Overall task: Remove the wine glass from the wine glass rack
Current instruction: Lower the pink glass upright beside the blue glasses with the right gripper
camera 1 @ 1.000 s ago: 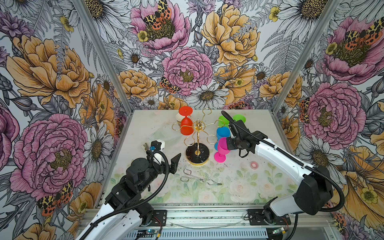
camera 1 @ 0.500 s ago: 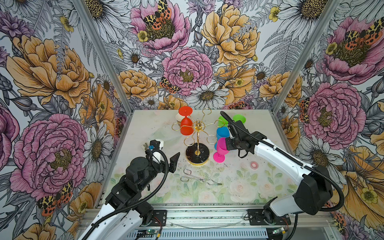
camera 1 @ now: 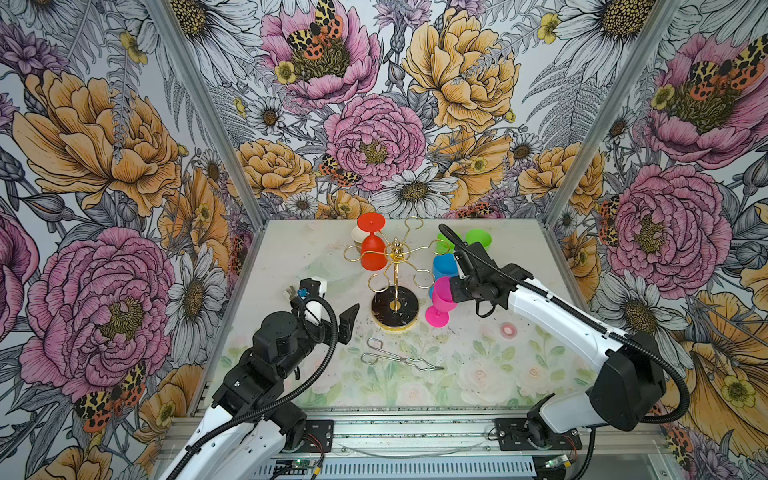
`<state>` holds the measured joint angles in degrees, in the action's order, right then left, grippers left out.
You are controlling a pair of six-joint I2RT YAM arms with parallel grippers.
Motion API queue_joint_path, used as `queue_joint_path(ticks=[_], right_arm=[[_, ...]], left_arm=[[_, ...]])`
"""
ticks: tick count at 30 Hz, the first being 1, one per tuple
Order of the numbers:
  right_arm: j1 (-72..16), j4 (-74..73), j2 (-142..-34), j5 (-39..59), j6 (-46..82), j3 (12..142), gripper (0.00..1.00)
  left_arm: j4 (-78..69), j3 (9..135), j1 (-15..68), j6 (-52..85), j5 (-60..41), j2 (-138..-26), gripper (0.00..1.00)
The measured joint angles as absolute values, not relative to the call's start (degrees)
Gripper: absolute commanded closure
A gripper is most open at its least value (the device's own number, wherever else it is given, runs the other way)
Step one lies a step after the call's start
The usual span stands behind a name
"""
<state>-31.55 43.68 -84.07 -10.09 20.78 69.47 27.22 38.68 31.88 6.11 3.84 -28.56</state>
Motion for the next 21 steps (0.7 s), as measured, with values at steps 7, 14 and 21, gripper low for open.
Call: queue_joint_path(ticks=[7,14,21], right_arm=[[-31.62,44.07,-84.05,-10.55,20.99,69.47,1.0],[-31.94,44.18,-84.05,-10.72,21.04,69.47,0.91],[-31.97,45.78,-84.05,-10.24,21.34,69.58,0.82]], left_arm=[[27.22,38.68,31.57,6.13,3.31,-28.56,0.01],[27.22,38.68,31.57,6.13,3.31,-28.56,0.01],[27.22,38.68,31.57,6.15,3.29,-28.56,0.01]])
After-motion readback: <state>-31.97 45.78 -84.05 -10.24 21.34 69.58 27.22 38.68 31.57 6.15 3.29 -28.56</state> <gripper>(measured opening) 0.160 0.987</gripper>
